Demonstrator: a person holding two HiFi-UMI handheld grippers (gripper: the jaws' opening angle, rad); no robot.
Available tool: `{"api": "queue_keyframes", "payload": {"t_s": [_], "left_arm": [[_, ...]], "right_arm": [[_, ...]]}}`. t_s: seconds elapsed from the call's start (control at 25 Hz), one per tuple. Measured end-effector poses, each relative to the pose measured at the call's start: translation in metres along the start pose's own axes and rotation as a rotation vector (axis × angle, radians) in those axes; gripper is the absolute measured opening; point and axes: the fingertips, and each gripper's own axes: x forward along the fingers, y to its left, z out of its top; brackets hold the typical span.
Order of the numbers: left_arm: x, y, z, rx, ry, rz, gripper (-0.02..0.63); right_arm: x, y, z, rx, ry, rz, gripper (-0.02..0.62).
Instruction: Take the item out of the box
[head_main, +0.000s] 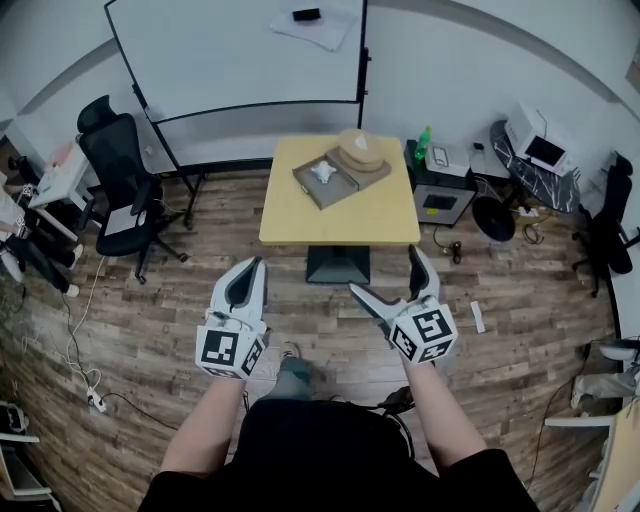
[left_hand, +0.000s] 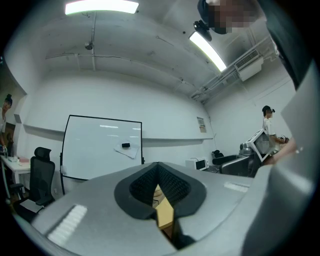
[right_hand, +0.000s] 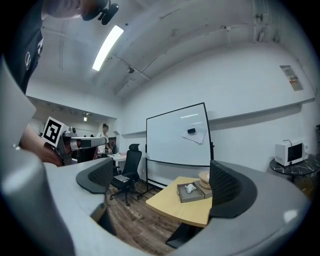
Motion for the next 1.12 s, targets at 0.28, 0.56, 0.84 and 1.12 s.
{"api": "queue_keyframes", "payload": {"t_s": [0.28, 0.56, 0.84, 1.12], "left_arm": [[0.05, 0.031, -0.022, -0.011, -0.027, -0.011, 0.0], [0.147, 0.104, -0.043, -0.042, -0.045, -0.039, 0.0], [0.264, 0.199, -0.057, -0.057, -0.048, -0.083, 0.0], [0.367, 0.273, -0.08, -0.101, -0.032, -0.135, 0.0]], "right_arm": [[0.051, -0.028, -0.009, -0.015, -0.009, -0.012, 0.598], [0.155, -0.068, -0.003, -0.031, 0.009, -0.026, 0.598], [0.296, -0.108, 0.011, -0.044, 0.036, -0.043, 0.598], [0.4, -0.152, 0.014, -0.036, 0.071, -0.092, 0.598]]}}
